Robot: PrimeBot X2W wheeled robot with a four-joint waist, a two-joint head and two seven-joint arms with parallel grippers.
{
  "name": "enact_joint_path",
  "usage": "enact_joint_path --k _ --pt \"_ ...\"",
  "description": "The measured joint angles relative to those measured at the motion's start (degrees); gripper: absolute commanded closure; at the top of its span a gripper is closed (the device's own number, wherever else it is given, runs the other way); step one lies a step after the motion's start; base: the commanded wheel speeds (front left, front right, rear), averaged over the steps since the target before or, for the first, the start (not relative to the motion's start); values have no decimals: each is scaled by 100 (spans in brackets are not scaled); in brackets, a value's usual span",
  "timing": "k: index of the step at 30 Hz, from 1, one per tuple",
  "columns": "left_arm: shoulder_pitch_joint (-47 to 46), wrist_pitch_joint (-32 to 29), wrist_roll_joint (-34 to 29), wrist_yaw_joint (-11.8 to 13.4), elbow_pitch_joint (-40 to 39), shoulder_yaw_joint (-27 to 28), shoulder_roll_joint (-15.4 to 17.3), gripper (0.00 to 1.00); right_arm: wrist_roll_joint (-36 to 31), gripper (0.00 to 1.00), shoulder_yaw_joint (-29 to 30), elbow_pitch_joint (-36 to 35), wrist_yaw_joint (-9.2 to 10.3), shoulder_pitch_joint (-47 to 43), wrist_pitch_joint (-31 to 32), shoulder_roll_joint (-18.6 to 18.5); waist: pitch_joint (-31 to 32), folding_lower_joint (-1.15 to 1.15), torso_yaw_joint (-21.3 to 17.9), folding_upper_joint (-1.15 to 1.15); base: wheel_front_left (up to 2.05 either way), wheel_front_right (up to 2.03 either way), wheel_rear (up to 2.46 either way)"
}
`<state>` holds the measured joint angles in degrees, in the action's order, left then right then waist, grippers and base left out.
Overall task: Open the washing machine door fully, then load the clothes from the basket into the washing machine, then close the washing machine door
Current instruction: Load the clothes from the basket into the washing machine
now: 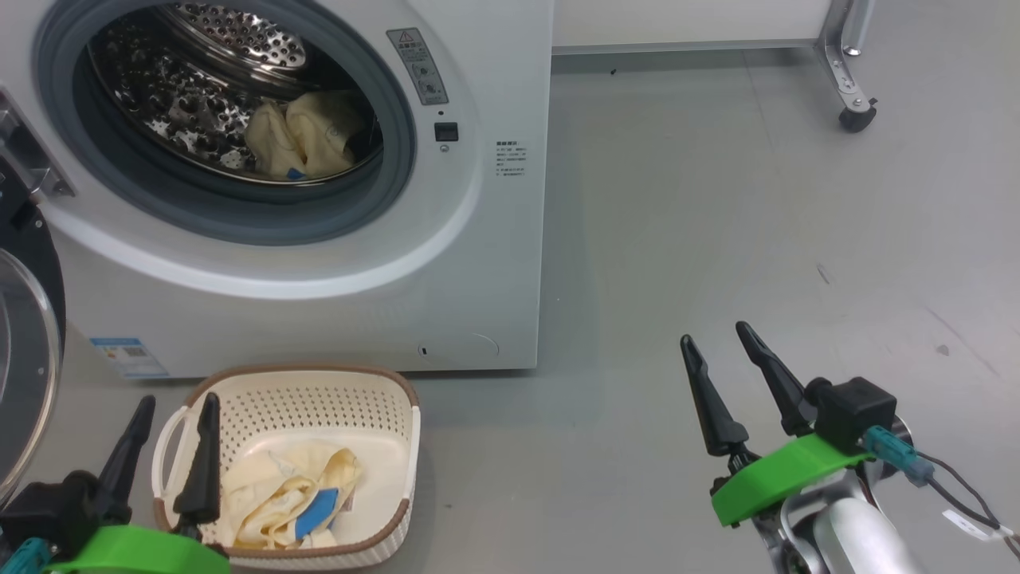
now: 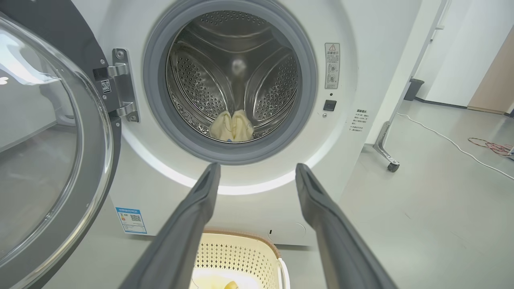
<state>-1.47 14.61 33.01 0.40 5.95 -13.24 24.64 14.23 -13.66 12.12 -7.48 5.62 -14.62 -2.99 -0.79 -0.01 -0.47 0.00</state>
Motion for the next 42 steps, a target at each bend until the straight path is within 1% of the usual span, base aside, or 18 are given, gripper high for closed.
enact_joint_path --k 4,15,27,29,42 --pt "36 0 -138 -24 2 11 -155 0 87 0 -23 -1 0 0 0 0 -23 0 -13 0 0 0 0" --pt "63 0 -341 -193 78 190 -330 0 91 0 -24 0 0 0 0 0 -41 1 -17 0 0 0 0" --pt "129 0 -482 -247 113 278 -446 0 90 0 -53 27 -1 0 0 0 -7 1 -25 0 0 0 0" --pt "166 0 -488 -291 116 297 -461 0 90 0 -53 29 0 -1 0 0 -7 1 -26 0 0 0 0" --pt "188 0 -528 -318 134 321 -557 0 90 0 -82 62 -1 -1 0 0 4 1 -32 0 0 0 0"
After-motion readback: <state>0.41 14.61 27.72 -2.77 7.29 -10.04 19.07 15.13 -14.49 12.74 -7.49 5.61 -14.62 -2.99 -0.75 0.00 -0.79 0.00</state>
